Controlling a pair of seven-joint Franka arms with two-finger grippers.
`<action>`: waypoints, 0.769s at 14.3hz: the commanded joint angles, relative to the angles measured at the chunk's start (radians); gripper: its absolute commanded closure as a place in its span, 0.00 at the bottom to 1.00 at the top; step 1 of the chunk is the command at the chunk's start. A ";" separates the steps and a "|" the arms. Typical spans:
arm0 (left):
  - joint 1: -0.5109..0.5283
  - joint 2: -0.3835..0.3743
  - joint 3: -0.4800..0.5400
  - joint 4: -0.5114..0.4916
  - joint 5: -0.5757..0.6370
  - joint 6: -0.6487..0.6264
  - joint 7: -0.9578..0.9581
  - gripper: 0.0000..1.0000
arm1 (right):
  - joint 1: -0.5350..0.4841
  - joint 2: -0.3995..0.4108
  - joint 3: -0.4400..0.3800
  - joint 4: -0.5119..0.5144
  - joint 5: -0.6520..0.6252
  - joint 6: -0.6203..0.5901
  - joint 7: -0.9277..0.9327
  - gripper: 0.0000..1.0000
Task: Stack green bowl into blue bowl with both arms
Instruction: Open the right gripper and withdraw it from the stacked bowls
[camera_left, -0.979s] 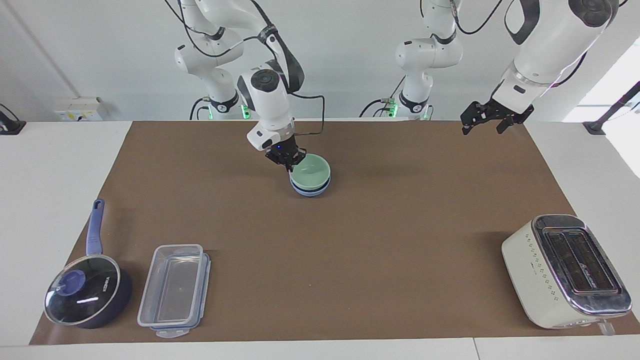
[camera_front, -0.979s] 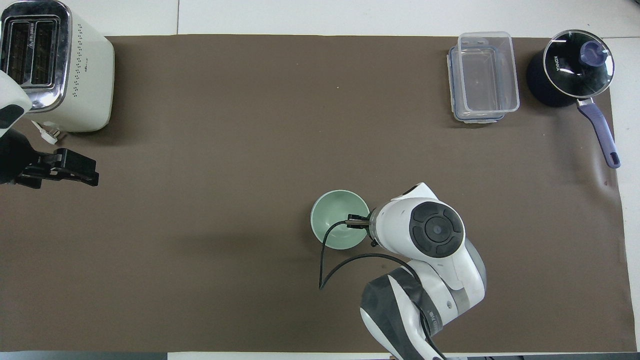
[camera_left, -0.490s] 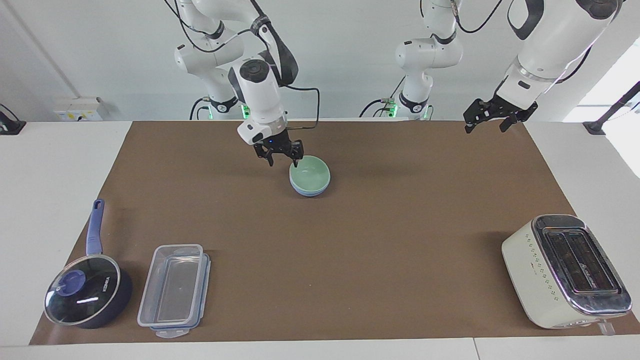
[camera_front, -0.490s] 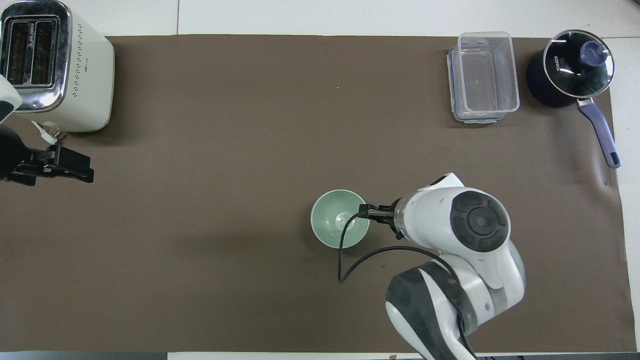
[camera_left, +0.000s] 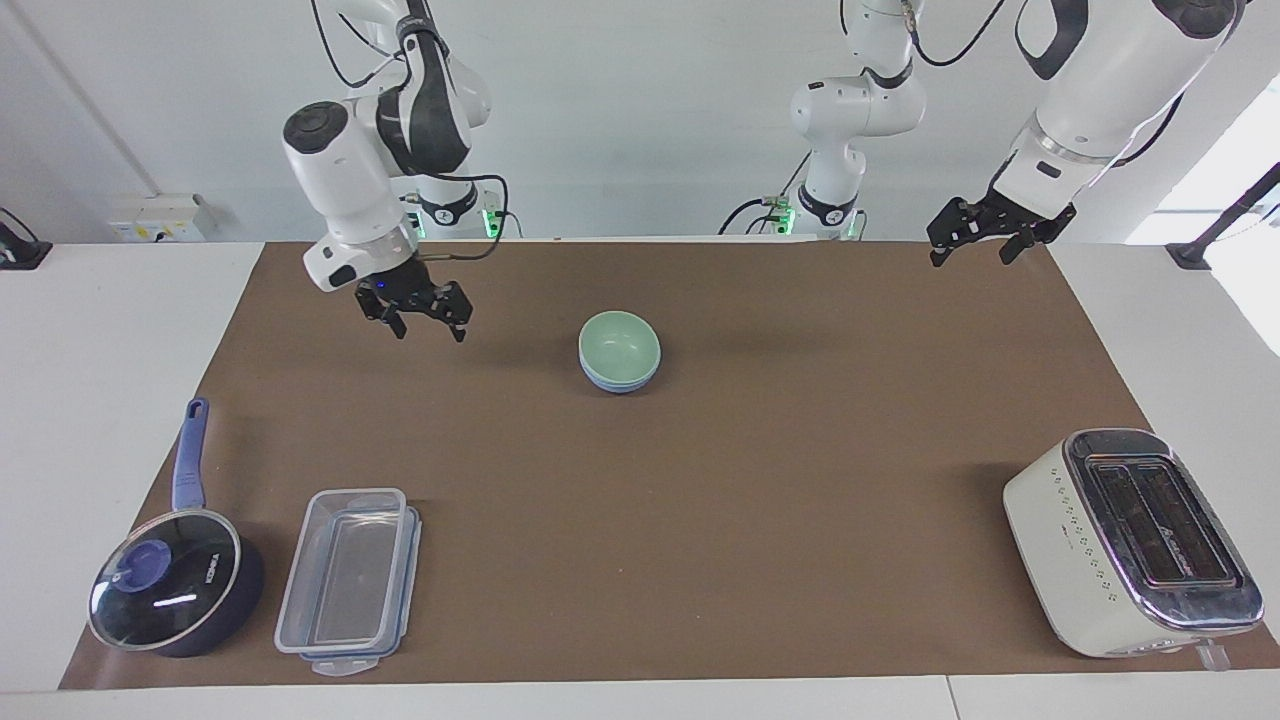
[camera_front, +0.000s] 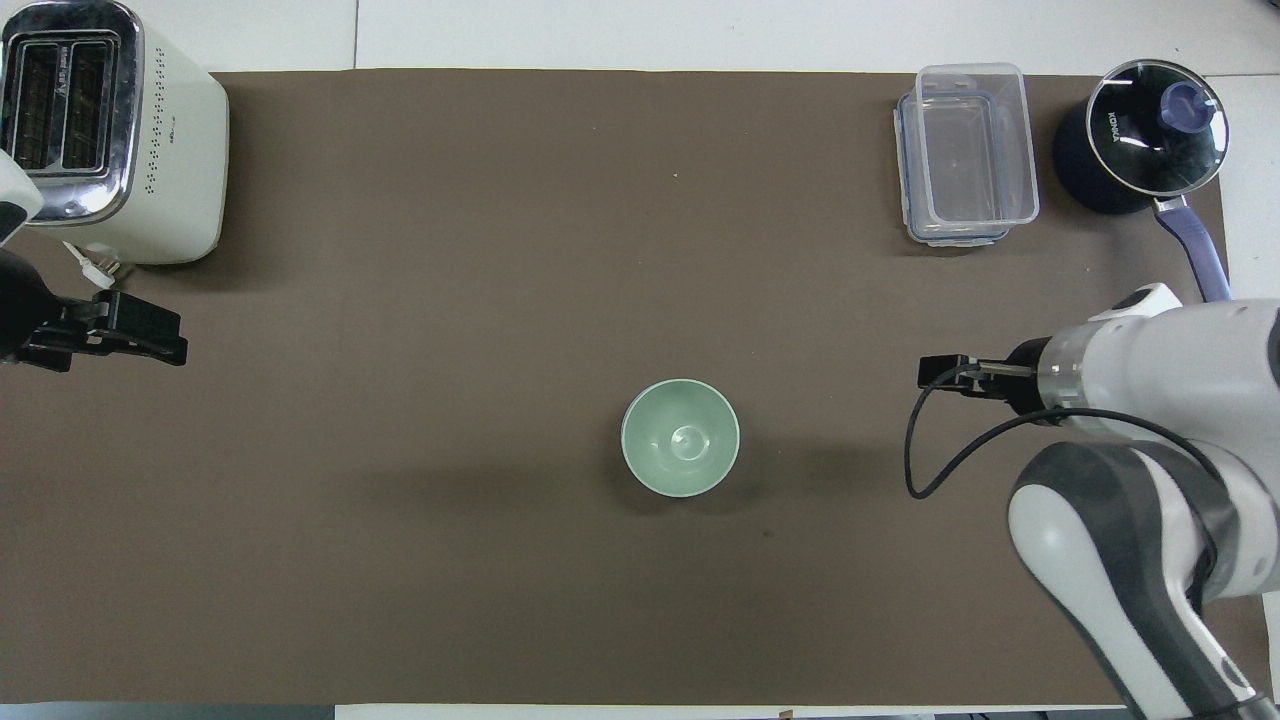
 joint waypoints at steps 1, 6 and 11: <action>-0.008 -0.003 0.009 0.006 -0.009 0.006 0.015 0.00 | -0.071 0.015 0.014 0.094 -0.022 -0.081 -0.069 0.00; -0.018 -0.005 0.012 0.006 -0.010 0.015 0.008 0.00 | -0.066 0.144 0.017 0.420 -0.070 -0.306 -0.069 0.00; -0.004 -0.006 0.015 0.004 -0.009 0.009 0.006 0.00 | -0.066 0.209 0.017 0.635 -0.108 -0.481 -0.069 0.00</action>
